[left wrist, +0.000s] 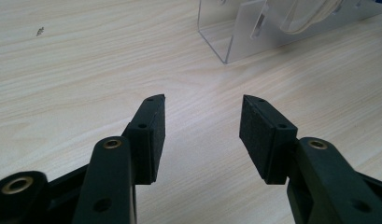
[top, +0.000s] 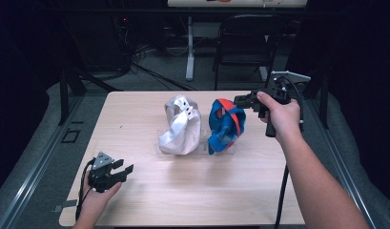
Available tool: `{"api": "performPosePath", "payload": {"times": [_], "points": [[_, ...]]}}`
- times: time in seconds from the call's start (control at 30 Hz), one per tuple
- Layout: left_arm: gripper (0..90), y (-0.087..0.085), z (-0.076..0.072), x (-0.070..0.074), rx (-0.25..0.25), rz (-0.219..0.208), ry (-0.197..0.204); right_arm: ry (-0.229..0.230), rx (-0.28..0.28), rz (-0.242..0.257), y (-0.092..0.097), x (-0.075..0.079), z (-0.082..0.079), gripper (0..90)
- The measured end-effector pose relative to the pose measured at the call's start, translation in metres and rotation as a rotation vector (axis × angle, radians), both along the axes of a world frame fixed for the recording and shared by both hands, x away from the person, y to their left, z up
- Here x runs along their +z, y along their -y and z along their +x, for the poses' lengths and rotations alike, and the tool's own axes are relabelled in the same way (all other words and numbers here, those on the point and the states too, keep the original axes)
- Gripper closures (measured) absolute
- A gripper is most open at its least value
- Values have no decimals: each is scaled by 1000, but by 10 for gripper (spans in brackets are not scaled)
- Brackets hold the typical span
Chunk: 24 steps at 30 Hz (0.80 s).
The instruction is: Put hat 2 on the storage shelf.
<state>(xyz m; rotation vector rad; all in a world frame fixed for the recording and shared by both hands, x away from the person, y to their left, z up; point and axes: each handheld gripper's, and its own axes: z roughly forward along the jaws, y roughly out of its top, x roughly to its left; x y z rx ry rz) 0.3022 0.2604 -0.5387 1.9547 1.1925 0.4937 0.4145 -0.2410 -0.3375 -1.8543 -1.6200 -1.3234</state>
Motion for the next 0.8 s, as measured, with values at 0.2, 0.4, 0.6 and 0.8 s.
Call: {"api": "performPosePath", "payload": {"times": [0.2,0.4,0.6,0.8], "points": [[512,1,0,0,2,-1,-3,23,10,-58,0,6,-8,698],[512,0,1,-1,1,-4,-2,42,39,-113,1,3,-16,653],[512,0,1,-1,-1,1,-1,64,53,-156,4,-4,-26,621],[512,0,1,-2,0,5,-13,108,77,-211,4,-20,-41,579]]}}
